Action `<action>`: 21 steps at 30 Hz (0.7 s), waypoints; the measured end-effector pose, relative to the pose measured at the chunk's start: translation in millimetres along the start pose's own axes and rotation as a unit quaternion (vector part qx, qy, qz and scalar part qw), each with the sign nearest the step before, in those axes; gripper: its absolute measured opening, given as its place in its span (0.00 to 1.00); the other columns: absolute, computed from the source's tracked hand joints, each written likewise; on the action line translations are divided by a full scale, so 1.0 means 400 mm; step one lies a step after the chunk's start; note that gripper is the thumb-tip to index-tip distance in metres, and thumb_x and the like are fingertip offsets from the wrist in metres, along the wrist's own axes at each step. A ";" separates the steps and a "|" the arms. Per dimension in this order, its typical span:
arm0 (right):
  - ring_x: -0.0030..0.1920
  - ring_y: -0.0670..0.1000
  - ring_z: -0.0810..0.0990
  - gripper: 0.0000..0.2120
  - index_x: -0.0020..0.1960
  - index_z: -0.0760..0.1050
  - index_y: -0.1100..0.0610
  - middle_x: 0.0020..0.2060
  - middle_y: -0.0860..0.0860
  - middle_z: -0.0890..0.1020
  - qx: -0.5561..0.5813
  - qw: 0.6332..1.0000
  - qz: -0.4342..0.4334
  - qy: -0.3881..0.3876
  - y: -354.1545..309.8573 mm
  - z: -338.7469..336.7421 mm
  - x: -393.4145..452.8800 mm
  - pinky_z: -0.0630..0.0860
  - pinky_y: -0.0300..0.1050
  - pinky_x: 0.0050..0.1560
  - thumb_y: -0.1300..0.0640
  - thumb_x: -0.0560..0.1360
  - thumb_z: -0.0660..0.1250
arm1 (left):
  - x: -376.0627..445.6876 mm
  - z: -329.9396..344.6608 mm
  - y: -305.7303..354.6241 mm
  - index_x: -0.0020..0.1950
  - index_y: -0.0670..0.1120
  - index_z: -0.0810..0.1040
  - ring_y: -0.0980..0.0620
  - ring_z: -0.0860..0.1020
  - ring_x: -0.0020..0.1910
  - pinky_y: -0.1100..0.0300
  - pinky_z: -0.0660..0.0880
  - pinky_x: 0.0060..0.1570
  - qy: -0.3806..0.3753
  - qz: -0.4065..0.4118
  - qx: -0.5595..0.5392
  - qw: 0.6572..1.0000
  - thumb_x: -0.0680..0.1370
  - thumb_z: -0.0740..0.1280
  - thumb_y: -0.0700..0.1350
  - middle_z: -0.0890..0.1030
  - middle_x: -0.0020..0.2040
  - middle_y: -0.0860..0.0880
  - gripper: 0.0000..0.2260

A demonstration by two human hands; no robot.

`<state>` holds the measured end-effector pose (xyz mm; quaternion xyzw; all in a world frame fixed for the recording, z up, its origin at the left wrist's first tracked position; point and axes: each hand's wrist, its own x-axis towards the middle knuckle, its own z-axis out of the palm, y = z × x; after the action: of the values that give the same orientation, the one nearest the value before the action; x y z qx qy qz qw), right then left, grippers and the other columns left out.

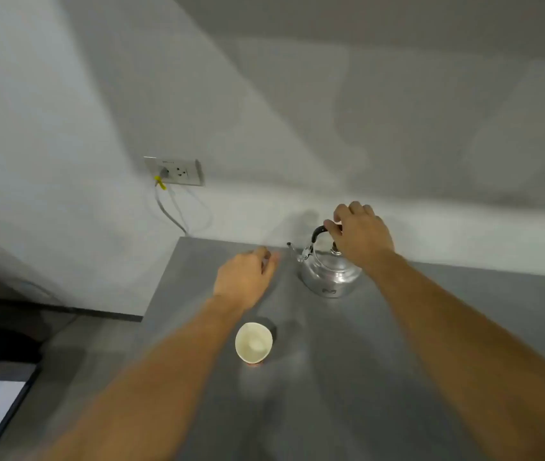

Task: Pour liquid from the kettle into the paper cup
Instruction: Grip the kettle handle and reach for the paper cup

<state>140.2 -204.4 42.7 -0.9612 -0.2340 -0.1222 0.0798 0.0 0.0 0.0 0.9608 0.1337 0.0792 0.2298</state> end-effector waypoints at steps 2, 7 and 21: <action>0.56 0.58 0.75 0.20 0.61 0.75 0.57 0.56 0.57 0.78 -0.054 0.998 -0.006 -0.022 0.020 0.016 0.012 0.75 0.55 0.55 0.43 0.83 0.57 | 0.000 0.009 -0.003 0.53 0.52 0.78 0.42 0.82 0.48 0.55 0.69 0.40 0.009 -0.006 0.003 1.000 0.82 0.53 0.63 0.85 0.46 0.52 0.20; 0.51 0.58 0.74 0.26 0.59 0.76 0.58 0.52 0.58 0.77 0.018 0.997 0.036 -0.068 0.066 0.072 0.029 0.76 0.55 0.53 0.40 0.82 0.49 | -0.021 0.032 -0.021 0.56 0.55 0.78 0.44 0.82 0.46 0.56 0.70 0.41 0.002 -0.035 -0.001 0.999 0.81 0.53 0.66 0.81 0.42 0.54 0.21; 0.28 0.48 0.72 0.27 0.28 0.72 0.52 0.24 0.47 0.72 0.278 0.938 0.162 -0.132 0.103 0.102 0.032 0.65 0.44 0.30 0.32 0.74 0.65 | -0.079 0.085 -0.120 0.59 0.54 0.79 0.44 0.83 0.47 0.52 0.78 0.46 0.004 -0.106 -0.043 0.993 0.80 0.55 0.67 0.85 0.45 0.51 0.23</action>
<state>178.6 -226.4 3.4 -0.9331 -0.1077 0.0905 0.3308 -33.2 17.5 -55.0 0.9303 0.2318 0.0635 0.2772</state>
